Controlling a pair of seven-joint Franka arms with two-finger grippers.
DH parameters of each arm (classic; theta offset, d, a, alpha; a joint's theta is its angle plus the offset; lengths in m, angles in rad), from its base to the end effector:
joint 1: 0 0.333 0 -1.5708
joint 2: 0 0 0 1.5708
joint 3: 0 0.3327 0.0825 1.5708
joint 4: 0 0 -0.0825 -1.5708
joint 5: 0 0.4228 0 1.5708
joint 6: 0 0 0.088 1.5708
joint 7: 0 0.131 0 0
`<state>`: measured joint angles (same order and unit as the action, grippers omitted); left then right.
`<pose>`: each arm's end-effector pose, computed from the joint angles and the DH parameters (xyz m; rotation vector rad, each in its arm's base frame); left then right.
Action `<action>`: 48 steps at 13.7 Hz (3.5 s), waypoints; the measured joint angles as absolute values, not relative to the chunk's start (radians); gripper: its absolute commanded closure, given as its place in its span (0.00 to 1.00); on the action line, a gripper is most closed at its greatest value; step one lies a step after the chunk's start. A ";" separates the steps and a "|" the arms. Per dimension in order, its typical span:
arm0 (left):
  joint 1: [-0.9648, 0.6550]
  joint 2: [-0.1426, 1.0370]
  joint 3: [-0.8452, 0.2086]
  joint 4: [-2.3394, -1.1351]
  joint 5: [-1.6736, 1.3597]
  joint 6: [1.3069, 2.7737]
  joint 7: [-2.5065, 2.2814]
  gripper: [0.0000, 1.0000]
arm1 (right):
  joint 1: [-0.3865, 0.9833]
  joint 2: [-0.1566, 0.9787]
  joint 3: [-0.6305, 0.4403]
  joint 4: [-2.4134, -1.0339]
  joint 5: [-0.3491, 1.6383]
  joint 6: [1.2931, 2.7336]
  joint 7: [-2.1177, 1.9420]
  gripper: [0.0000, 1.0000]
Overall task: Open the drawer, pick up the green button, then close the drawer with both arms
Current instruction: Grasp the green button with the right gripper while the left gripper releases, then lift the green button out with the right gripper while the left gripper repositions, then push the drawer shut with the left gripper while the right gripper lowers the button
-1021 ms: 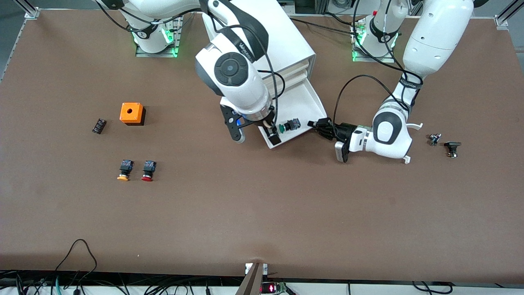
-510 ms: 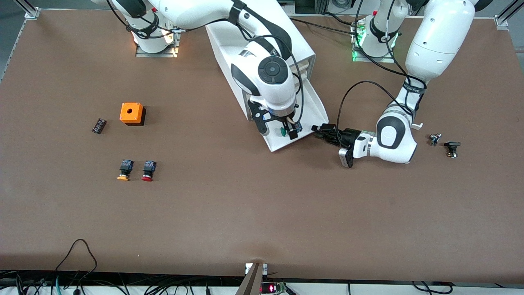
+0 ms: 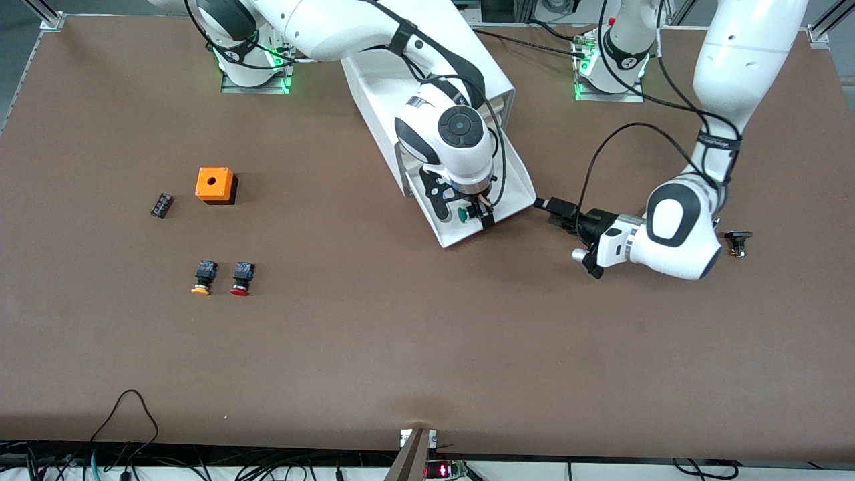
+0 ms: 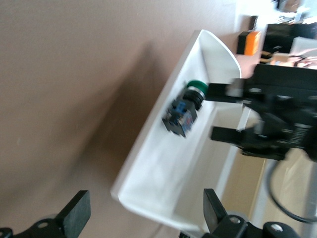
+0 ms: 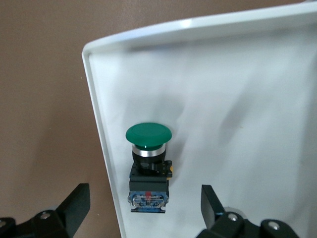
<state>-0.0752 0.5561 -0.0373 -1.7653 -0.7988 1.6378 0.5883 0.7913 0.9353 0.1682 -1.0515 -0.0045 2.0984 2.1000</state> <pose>0.6091 -0.1576 0.2164 2.1579 -0.3796 -0.5346 0.5191 0.6597 0.2547 -2.4707 1.7162 0.1836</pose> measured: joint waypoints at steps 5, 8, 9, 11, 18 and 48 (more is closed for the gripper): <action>-0.075 0.480 -0.038 -1.605 -0.537 1.487 0.294 0.00 | 0.805 0.970 0.167 -1.051 -0.019 2.126 2.105 0.59; -0.080 0.466 -0.047 -1.501 -0.412 1.388 0.159 0.00 | 0.807 0.972 0.167 -1.049 -0.024 2.130 2.105 0.95; -0.084 0.463 -0.050 -1.463 -0.375 1.358 0.123 0.00 | 0.807 0.972 0.166 -1.046 -0.025 2.130 2.105 1.00; -0.089 0.454 -0.055 -1.389 -0.291 1.309 0.071 0.00 | 0.807 0.972 0.163 -1.041 -0.025 2.130 2.105 1.00; -0.132 0.413 -0.057 -1.248 0.015 1.302 0.047 0.00 | 0.761 0.911 0.154 -1.005 -0.026 2.031 2.009 1.00; -0.520 0.529 -0.067 -1.869 -0.050 2.357 -1.036 0.00 | 0.278 0.615 -0.033 -1.516 0.039 1.956 0.233 1.00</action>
